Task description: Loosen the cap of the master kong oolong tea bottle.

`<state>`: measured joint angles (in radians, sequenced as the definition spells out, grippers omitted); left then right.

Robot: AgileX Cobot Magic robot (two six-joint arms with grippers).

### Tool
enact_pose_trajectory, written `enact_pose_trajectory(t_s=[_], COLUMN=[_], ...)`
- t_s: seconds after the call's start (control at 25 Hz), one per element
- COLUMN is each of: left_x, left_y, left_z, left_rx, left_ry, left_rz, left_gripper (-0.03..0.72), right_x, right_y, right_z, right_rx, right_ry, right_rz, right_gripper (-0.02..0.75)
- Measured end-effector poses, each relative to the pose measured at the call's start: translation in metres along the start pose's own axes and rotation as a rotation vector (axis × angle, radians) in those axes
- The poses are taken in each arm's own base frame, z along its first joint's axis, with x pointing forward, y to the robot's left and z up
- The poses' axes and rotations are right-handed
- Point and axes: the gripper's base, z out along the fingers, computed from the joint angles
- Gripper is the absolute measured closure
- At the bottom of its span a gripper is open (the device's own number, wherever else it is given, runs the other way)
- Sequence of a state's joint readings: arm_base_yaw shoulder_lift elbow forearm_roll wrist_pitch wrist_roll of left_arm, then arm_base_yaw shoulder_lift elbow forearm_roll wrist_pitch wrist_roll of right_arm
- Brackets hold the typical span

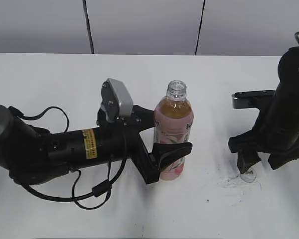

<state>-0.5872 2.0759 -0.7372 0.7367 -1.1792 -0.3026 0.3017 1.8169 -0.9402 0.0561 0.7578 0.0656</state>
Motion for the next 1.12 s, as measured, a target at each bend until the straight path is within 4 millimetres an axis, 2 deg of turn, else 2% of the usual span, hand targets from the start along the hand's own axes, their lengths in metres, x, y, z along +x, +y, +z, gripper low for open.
enact_pose_trajectory(t_s=[0.24,0.52,0.72,0.84,0.92,1.12], left_x=[0.002,0.010,0.017,0.007,-0.006,-0.040], left_y=[-0.003,0.000,-0.006,-0.007,-0.003,0.018], left_z=[-0.016,-0.048,-0.073,-0.084,-0.091,-0.118], left_rx=[-0.022,-0.090,-0.130,-0.175,-0.239,-0.533], left_ry=[0.019,0.051,0.090,0.072,0.055,0.018], left_rz=[-0.024,-0.084,-0.132,-0.126,-0.105,-0.124], left_gripper=[0.135,0.134,0.134,0.145,0.160,0.175], right_x=[0.001,0.002,0.003,0.004,0.004,0.004], right_y=[0.000,0.000,0.000,0.000,0.000,0.000], right_z=[-0.017,-0.029,-0.039,-0.044,-0.045,-0.046], right_rx=[0.003,0.001,-0.003,-0.005,-0.005,-0.006], right_ry=[-0.056,-0.094,-0.127,-0.147,-0.152,-0.158], right_rz=[-0.011,-0.014,-0.015,-0.016,-0.016,-0.016], right_gripper=[0.193,0.193,0.193,0.193,0.193,0.193])
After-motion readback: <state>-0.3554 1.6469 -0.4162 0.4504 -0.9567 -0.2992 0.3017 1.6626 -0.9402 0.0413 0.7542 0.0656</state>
